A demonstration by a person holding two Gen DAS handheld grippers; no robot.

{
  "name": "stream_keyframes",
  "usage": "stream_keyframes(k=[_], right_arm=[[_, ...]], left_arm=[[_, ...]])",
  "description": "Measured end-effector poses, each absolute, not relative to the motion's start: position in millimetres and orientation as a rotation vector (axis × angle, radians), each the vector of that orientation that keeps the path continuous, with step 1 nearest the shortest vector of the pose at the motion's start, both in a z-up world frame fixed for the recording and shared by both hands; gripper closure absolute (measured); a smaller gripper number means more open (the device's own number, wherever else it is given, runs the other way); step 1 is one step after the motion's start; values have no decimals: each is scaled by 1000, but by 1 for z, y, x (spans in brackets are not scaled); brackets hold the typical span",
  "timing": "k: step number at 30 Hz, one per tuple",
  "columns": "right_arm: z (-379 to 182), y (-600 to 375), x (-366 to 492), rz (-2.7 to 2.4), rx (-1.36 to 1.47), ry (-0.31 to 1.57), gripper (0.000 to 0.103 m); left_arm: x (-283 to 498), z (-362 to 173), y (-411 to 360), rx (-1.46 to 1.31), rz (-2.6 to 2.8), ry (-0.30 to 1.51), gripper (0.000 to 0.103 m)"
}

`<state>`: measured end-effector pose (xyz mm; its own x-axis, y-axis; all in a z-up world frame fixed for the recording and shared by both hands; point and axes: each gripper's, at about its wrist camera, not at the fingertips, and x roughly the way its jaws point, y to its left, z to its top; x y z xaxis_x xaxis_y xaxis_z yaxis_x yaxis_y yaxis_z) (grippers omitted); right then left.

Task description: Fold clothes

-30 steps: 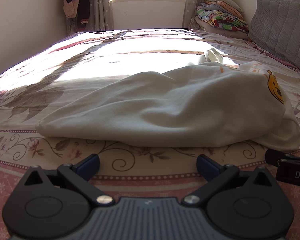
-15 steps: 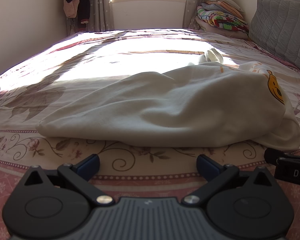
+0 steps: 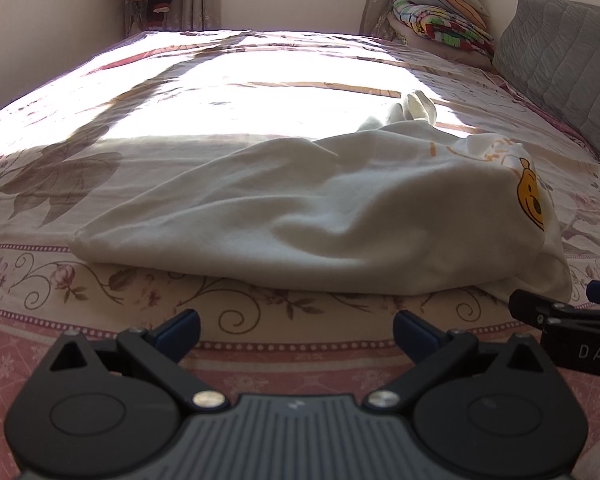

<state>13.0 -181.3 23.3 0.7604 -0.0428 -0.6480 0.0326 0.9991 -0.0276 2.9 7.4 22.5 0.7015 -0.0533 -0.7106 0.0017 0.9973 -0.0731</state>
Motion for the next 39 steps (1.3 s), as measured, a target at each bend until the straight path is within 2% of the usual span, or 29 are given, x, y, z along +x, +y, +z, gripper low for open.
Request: stream_keyframes(k=[16, 23, 26, 28, 34, 39], right_arm=[[48, -203, 33, -14, -204, 684, 4], [36, -214, 44, 13, -146, 763, 31], [33, -212, 45, 34, -129, 776, 45], [32, -209, 45, 56, -122, 786, 66], [31, -202, 43, 85, -136, 790, 90], [40, -204, 39, 138, -49, 795, 94]], left_arm=[[6, 36, 17, -102, -30, 870, 0], [9, 33, 23, -172, -50, 908, 0], [9, 32, 22, -172, -56, 913, 0], [9, 32, 22, -171, -60, 915, 0], [9, 31, 23, -176, -62, 922, 0], [9, 33, 25, -182, -65, 919, 0]])
